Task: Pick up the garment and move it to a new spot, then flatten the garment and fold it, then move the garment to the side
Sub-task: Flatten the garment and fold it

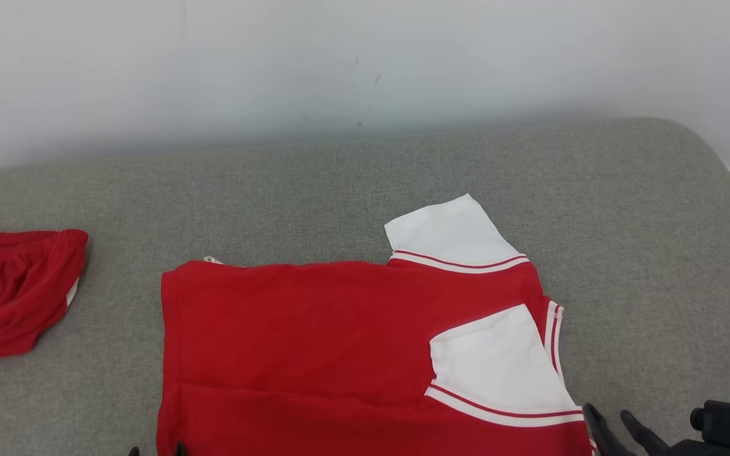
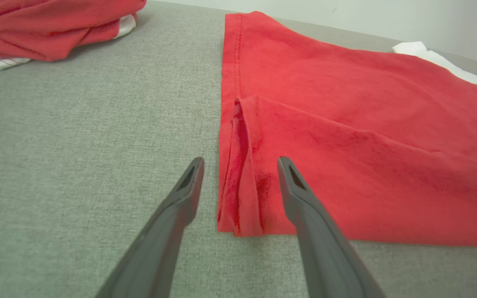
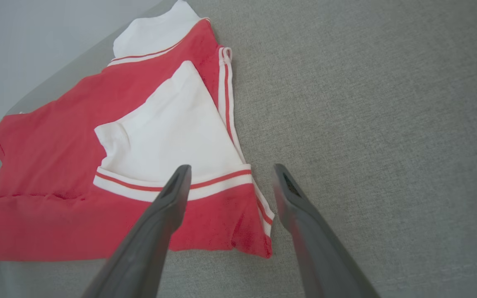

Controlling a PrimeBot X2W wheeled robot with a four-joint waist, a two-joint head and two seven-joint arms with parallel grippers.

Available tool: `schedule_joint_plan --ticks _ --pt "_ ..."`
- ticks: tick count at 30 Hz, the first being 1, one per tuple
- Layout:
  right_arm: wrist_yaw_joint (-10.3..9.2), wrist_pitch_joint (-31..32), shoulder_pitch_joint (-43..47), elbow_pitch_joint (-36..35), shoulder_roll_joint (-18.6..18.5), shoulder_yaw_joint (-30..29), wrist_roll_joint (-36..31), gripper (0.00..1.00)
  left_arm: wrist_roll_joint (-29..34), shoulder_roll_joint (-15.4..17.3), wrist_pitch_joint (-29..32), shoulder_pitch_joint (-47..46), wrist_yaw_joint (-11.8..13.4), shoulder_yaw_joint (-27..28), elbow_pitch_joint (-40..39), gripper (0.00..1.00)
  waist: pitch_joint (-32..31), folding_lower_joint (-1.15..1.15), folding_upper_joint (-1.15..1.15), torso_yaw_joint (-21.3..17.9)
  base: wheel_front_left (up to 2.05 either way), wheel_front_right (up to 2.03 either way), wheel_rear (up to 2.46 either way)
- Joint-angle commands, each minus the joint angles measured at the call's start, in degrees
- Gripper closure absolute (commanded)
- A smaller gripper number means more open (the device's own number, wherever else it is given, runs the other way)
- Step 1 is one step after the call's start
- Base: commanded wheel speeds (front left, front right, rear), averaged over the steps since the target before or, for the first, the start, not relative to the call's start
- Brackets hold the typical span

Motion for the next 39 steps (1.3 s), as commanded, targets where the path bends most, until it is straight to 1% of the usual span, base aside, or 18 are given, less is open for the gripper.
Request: schedule_joint_plan --ticks 1,5,8,14,18,22,23,24,25,28,31,35,39 --pt "-0.05 -1.00 -0.67 -0.68 0.06 -0.14 -0.19 0.00 0.56 0.15 -0.59 0.81 0.41 0.47 -0.71 0.00 -0.20 0.00 0.00 0.12 0.00 0.00 0.00" --pt "-0.05 -3.76 -1.74 -2.45 0.45 0.05 -0.33 0.00 1.26 0.18 -1.13 1.38 1.11 1.25 -3.08 0.00 -0.61 0.00 0.00 0.32 0.00 0.00 0.00" --pt "-0.05 -6.92 -2.76 -3.67 0.10 1.02 -1.44 0.00 2.51 0.44 -1.61 1.66 2.09 1.93 -5.04 0.00 -0.97 0.00 0.00 0.49 0.00 0.00 0.00" --pt "-0.05 -12.25 -3.67 -3.34 0.38 3.16 -2.60 0.00 5.98 -0.12 -1.99 2.65 4.06 3.36 -9.11 0.00 -1.80 0.00 0.00 1.01 0.00 0.00 0.00" --pt "-0.05 -15.17 -3.78 -2.67 0.61 3.95 -3.91 0.00 7.99 -1.24 -1.94 3.58 5.13 4.89 -11.94 0.00 -2.30 0.00 0.00 1.43 0.00 0.00 0.00" --pt "-0.05 -16.63 -3.47 -2.06 0.96 3.89 -4.83 0.00 8.96 -2.28 -1.95 4.42 5.37 5.99 -13.32 0.00 -2.37 0.00 0.00 1.80 0.00 0.00 0.00" --pt "-0.05 -16.92 -3.33 -1.88 1.30 3.87 -5.04 0.00 9.02 -2.56 -1.96 4.60 5.26 6.26 -13.58 0.00 -2.37 0.00 0.00 1.90 0.00 0.00 0.00" --pt "-0.05 -17.08 -3.26 -1.62 1.41 3.85 -5.36 0.00 8.48 -3.03 -1.96 4.99 4.61 6.61 -13.43 0.00 -2.26 0.00 0.00 2.07 0.00 0.00 0.00" --pt "-0.05 -17.08 -3.26 -1.62 1.41 3.85 -5.36 0.00 8.48 -3.03 -1.96 4.99 4.61 6.61 -13.43 0.00 -2.26 0.00 0.00 2.07 0.00 0.00 0.00" --pt "-0.05 -17.07 -3.96 -1.30 1.49 4.11 -5.76 0.00 7.32 -3.26 -1.96 3.46 3.26 7.51 -12.63 0.00 -1.93 0.00 0.00 2.11 0.00 0.00 0.00" --pt "-0.05 -16.89 -5.09 -1.16 1.56 4.49 -6.17 0.00 6.28 -2.48 -1.86 0.87 1.82 8.05 -11.82 0.00 -1.24 0.00 0.00 1.77 0.00 0.00 0.00" --pt "-0.05 -17.29 -6.85 -0.72 1.69 5.27 -6.45 0.00 4.81 -1.25 0.71 -3.45 -0.55 7.80 -9.95 0.00 -0.05 0.00 0.00 0.91 0.00 0.00 0.00" --pt "-0.05 -17.99 -9.12 -0.10 1.89 6.15 -7.30 0.00 3.35 -0.25 3.78 -8.70 -2.29 8.03 -8.90 0.00 1.93 0.00 0.00 -0.64 0.00 0.00 0.00"
